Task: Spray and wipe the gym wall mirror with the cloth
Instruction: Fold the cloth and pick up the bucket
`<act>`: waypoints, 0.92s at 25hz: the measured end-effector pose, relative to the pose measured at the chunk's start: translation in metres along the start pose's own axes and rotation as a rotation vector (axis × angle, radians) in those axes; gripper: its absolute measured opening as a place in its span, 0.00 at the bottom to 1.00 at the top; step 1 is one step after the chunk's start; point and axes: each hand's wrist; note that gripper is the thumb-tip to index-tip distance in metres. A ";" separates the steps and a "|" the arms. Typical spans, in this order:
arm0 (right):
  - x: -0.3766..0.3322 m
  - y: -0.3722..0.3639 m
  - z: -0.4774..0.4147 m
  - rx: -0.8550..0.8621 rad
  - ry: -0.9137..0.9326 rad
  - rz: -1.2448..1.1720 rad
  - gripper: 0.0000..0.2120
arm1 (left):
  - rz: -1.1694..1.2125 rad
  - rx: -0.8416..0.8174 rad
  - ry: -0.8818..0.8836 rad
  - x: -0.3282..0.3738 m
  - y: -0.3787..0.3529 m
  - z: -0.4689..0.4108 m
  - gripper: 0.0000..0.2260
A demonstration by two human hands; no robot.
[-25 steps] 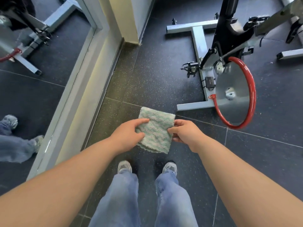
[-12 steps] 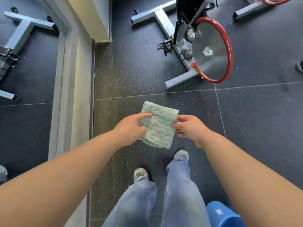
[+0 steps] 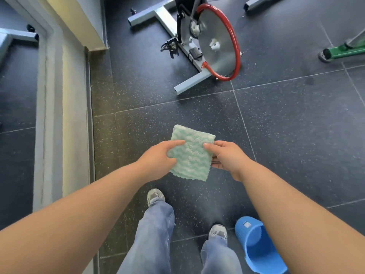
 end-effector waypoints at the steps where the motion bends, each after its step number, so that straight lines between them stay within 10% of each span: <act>1: 0.016 0.010 0.006 0.006 -0.010 0.002 0.08 | -0.025 0.017 0.001 0.003 -0.017 0.005 0.28; 9: 0.162 0.088 0.062 -0.035 -0.155 -0.171 0.12 | 0.559 0.180 0.297 0.012 -0.195 0.057 0.04; 18: 0.293 0.099 0.125 -0.048 -0.137 -0.337 0.10 | 0.915 0.035 0.340 0.001 -0.307 0.125 0.14; 23: 0.381 0.076 0.172 -0.020 -0.164 -0.361 0.12 | 0.592 0.062 0.325 -0.032 -0.378 0.175 0.21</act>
Point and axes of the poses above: each hand's wrist, its own z-axis away from the middle knuckle, its own y-axis out of the back of the hand, x = y × z, and after that the axes turned 4 degrees about z, right-handed
